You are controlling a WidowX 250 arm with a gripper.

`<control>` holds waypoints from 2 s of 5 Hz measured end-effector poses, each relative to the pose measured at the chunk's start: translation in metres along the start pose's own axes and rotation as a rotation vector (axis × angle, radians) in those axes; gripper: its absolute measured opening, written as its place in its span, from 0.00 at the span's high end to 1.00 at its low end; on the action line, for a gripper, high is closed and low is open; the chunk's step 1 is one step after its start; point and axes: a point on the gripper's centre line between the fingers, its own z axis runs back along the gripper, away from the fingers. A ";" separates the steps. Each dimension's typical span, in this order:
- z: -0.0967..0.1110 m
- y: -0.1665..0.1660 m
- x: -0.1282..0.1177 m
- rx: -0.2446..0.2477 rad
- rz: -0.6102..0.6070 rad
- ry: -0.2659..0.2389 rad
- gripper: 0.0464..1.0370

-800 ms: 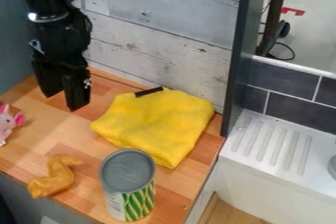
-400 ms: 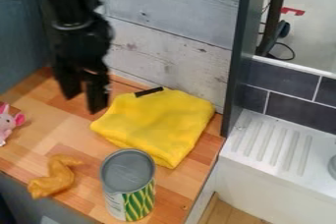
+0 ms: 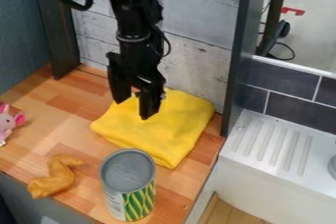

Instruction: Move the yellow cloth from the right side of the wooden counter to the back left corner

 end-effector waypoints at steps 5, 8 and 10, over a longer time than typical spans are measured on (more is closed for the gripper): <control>-0.075 0.018 0.020 -0.004 0.009 0.062 0.04; -0.073 0.128 -0.001 0.114 0.114 0.146 0.04; -0.073 0.189 -0.019 0.123 0.187 0.183 0.04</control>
